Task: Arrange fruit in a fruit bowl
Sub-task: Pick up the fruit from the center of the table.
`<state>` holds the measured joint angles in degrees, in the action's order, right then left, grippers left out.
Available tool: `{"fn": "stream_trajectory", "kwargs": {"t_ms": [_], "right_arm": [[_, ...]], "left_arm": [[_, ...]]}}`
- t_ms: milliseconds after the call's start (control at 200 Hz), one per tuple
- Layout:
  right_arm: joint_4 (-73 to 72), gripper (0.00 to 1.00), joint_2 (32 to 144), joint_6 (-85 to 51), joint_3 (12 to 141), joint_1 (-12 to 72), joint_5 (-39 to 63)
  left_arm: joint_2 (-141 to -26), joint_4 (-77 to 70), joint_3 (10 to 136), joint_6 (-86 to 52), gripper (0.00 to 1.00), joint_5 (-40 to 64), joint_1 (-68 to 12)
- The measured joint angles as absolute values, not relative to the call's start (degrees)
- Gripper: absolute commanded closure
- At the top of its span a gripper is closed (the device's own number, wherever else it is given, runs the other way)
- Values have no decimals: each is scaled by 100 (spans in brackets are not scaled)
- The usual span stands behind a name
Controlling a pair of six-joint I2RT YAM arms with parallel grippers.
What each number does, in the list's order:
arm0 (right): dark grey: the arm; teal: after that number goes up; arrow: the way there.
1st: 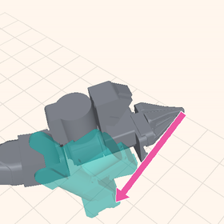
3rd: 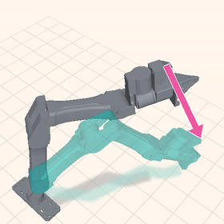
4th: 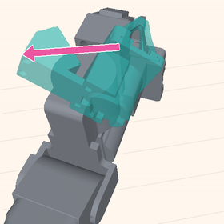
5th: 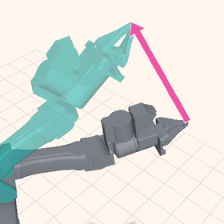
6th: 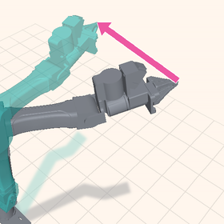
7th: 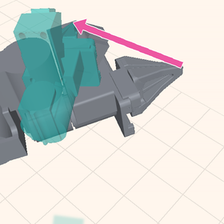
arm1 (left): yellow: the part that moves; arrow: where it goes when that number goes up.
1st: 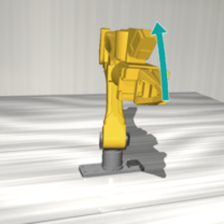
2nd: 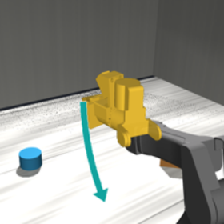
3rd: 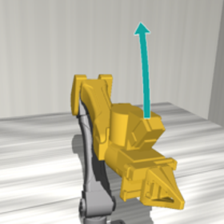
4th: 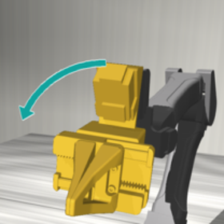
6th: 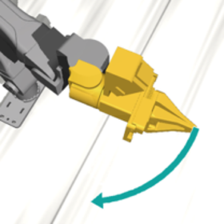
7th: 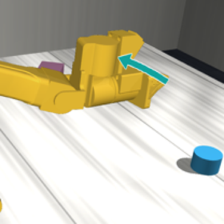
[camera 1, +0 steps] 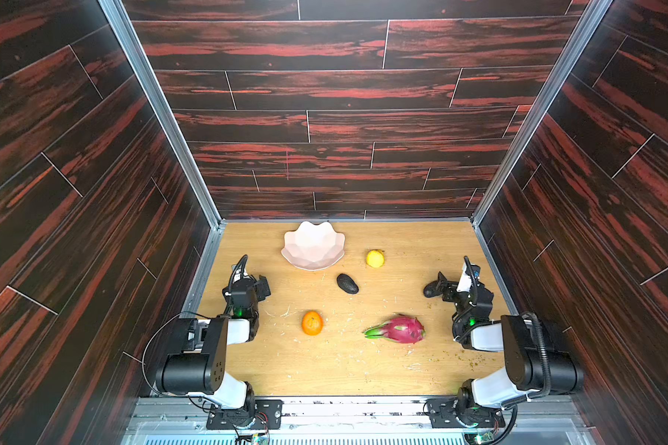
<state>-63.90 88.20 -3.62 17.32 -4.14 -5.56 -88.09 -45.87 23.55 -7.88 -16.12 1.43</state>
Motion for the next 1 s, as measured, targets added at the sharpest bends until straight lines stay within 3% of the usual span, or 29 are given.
{"fn": "stream_trajectory", "kwargs": {"t_ms": [997], "right_arm": [[-6394, 1, 8820, -364, 1732, -414, -556]], "left_arm": [[-8809, -4591, 2355, -790, 3, -1610, 143]]}}
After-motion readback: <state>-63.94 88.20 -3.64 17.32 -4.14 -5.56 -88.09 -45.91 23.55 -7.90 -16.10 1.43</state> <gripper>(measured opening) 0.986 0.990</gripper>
